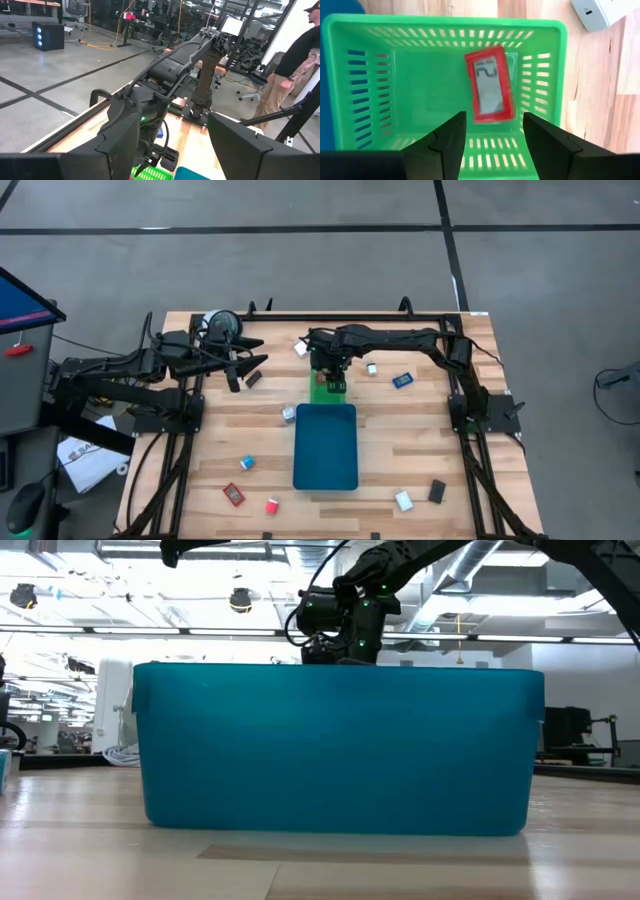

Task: Pick & Place Office items
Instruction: Put the blue digital clock into the green bin

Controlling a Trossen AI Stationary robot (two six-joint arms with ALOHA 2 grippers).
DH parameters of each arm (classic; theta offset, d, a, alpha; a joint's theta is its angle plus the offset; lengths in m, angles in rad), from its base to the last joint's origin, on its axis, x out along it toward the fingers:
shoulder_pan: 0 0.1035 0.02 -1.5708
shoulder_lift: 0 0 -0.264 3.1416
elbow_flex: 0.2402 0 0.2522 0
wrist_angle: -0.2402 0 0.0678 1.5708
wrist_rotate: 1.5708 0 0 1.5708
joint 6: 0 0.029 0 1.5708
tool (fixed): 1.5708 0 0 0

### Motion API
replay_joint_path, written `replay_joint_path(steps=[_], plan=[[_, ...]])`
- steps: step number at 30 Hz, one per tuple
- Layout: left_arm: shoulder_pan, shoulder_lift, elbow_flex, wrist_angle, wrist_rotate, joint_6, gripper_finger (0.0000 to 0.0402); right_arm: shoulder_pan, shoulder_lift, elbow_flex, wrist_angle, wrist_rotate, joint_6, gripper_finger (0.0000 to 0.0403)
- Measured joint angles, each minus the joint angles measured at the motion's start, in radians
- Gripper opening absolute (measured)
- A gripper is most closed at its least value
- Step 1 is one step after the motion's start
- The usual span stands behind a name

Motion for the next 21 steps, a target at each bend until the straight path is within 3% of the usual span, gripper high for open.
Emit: replay_joint_path(steps=[7,11,15,21], plan=[[0.0,0.0,0.0,-0.006,0.0,0.0,0.0231,-0.017,-0.02,-0.001,-0.041,0.057,0.039,0.0189],[0.0,0.0,0.0,-0.006,-0.001,0.002,0.0231,-0.05,-0.089,0.0,-0.107,0.11,0.17,0.0189],[0.0,0.0,0.0,-0.006,-0.005,0.004,0.0231,-0.11,-0.165,0.0,-0.26,0.225,0.482,0.0189],[0.0,0.0,0.0,-0.004,-0.023,0.004,0.0231,-0.179,-0.301,-0.135,-0.348,0.243,1.024,0.0189]])
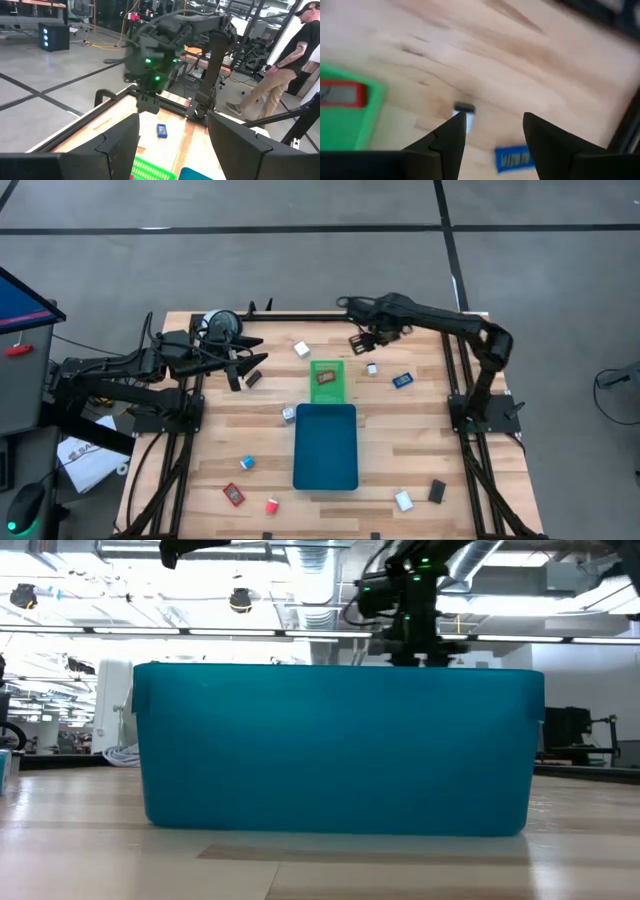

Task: Pick & Place Office items
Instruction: Put the blue digital clock into the green bin

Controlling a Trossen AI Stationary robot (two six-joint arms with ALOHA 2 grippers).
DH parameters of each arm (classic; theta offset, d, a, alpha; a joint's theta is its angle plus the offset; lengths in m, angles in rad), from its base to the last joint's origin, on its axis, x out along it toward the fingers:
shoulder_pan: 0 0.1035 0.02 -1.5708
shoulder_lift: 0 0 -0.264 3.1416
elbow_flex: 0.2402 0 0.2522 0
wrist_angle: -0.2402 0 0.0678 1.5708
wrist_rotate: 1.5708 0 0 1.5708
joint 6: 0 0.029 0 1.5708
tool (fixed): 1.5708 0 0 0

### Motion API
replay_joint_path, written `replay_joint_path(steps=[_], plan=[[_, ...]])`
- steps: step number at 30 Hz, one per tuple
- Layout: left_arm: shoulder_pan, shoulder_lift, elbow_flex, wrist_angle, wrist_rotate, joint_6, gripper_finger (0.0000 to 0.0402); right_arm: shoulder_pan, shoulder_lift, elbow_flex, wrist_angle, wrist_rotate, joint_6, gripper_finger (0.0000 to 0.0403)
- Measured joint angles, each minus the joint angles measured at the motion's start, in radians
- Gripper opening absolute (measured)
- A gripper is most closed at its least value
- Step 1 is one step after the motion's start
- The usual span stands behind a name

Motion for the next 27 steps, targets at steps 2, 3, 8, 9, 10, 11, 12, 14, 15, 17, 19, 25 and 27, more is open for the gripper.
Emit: replay_joint_path(steps=[2,3,8,9,10,11,12,14,15,17,19,25,27], plan=[[0.0,0.0,0.0,0.0,0.0,0.0,0.0231,-0.005,-0.046,-0.075,0.006,-0.001,0.106,0.0189],[0.0,0.0,0.0,0.0,0.0,0.0,0.0231,-0.004,-0.066,-0.115,0.012,-0.001,0.15,0.0189],[0.0,0.0,0.0,0.0,0.0,0.001,0.0231,0.002,-0.177,-0.321,0.064,-0.002,0.449,0.0189],[0.0,0.0,0.0,0.0,0.0,0.001,0.0231,0.007,-0.206,-0.368,0.087,-0.001,0.523,0.0189],[0.0,0.0,0.0,-0.001,0.001,0.001,0.0231,0.012,-0.233,-0.412,0.111,-0.001,0.6,0.0189],[0.0,0.0,0.0,-0.002,0.005,0.001,0.0231,0.015,-0.262,-0.456,0.143,-0.001,0.671,0.0189],[0.0,0.0,0.0,-0.001,0.008,0.0,0.0231,0.02,-0.294,-0.501,0.183,-0.002,0.744,0.0189],[0.0,0.0,0.0,-0.001,0.008,0.0,0.0231,0.037,-0.355,-0.586,0.249,-0.001,0.888,0.0189],[0.0,0.0,0.0,-0.001,0.008,0.0,0.0231,0.045,-0.384,-0.629,0.277,-0.001,0.958,0.0189],[0.0,0.0,0.0,-0.001,0.008,0.0,0.0231,0.062,-0.432,-0.701,0.336,0.0,1.076,0.0189],[0.0,0.0,0.0,-0.001,0.008,0.0,0.0231,0.076,-0.467,-0.759,0.392,0.0,1.148,0.0189],[0.0,0.0,0.0,0.0,0.009,-0.002,0.0231,0.092,-0.458,-0.813,0.424,-0.002,1.275,0.0189],[0.0,0.0,0.0,0.001,0.009,-0.007,0.0231,0.086,-0.435,-0.812,0.438,-0.012,1.273,0.0189]])
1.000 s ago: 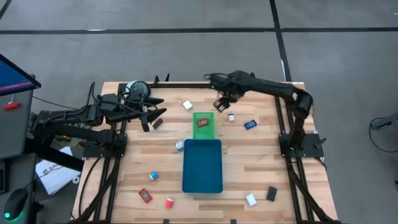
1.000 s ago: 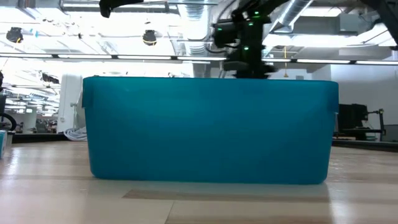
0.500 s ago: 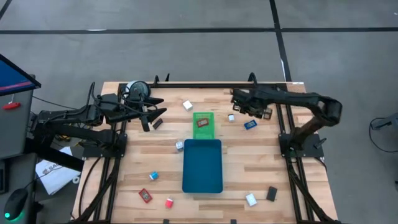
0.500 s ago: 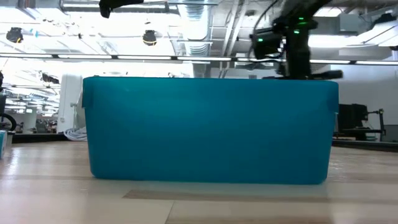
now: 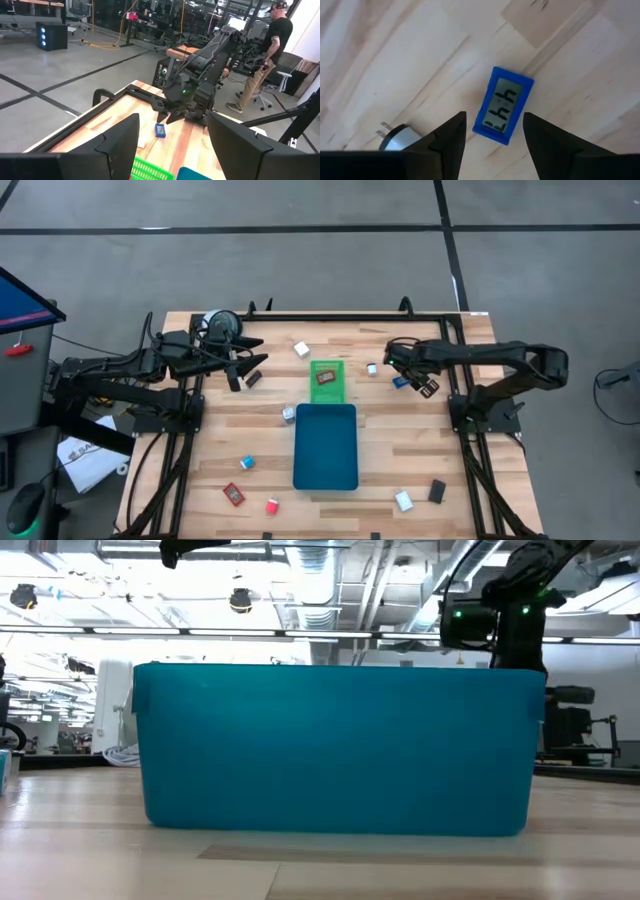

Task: Pick & Place Office items
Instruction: Put the blue digital clock into the green bin

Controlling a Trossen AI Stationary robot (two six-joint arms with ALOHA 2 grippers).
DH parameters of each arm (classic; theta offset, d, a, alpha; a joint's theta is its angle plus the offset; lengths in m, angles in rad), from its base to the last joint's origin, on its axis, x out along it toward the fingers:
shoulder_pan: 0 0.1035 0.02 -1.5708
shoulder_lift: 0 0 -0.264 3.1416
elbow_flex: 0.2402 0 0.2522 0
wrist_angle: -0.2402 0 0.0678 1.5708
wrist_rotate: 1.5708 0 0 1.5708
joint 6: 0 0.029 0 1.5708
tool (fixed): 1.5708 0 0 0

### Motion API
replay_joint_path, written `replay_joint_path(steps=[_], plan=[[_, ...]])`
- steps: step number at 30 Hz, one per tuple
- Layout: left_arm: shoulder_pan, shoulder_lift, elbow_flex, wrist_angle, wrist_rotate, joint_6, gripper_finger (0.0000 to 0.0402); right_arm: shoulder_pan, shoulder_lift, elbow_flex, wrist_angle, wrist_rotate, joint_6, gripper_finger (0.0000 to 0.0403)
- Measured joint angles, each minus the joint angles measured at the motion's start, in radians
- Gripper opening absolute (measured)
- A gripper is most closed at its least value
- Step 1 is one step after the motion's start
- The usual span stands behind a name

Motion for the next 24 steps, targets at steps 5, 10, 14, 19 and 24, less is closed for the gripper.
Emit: replay_joint_path(steps=[5,10,14,19,24], plan=[[0.0,0.0,0.0,0.001,0.0,-0.015,0.0231,-0.019,0.074,0.0,0.022,-0.057,-0.004,0.0189],[0.0,0.0,0.0,0.007,0.0,-0.016,0.0231,-0.027,0.113,0.001,0.039,-0.077,-0.014,0.0189],[0.0,0.0,0.0,0.007,0.0,-0.016,0.0231,-0.029,0.13,0.001,0.051,-0.072,-0.04,0.0189],[0.0,0.0,0.0,0.007,0.0,-0.016,0.0231,-0.042,0.129,0.001,0.062,-0.05,-0.054,0.0189],[0.0,0.0,0.0,0.008,0.0,-0.015,0.0231,-0.051,0.129,0.001,0.078,-0.049,-0.064,0.0189]])
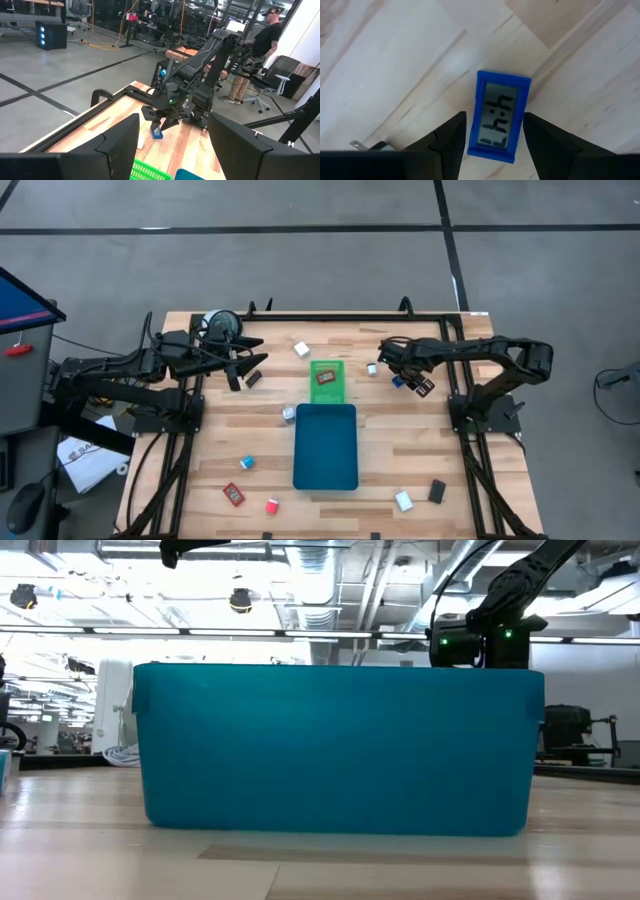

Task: Pick & Place Office items
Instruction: Put the blue digital clock into the green bin

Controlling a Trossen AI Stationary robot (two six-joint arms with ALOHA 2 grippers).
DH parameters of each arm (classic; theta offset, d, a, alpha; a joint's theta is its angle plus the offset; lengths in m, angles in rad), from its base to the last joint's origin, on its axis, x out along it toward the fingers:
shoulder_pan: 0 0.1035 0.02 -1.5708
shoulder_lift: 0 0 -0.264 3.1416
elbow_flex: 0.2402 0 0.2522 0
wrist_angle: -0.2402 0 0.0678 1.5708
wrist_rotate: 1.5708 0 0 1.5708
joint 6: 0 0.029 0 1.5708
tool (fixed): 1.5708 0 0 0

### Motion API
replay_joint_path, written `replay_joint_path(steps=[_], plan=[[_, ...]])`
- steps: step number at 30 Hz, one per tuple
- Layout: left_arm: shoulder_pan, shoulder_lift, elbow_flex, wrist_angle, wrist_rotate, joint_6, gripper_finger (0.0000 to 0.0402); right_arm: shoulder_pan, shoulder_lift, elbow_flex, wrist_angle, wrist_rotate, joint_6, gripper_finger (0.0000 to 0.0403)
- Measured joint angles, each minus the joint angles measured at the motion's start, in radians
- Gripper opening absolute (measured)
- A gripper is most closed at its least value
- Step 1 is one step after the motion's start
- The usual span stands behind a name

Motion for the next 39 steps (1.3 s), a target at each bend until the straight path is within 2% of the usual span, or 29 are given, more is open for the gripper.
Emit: replay_joint_path(steps=[16,24,39], plan=[[0.0,0.0,0.0,0.001,0.0,0.003,0.0231,0.045,-0.001,-0.024,0.009,-0.004,0.026,0.0189],[0.0,0.0,0.0,0.008,0.024,-0.001,0.0231,0.049,0.0,-0.054,0.136,-0.004,0.035,0.0189],[0.0,0.0,0.0,0.014,0.025,-0.001,0.0231,0.036,-0.001,-0.055,0.097,0.031,0.005,0.0189]])
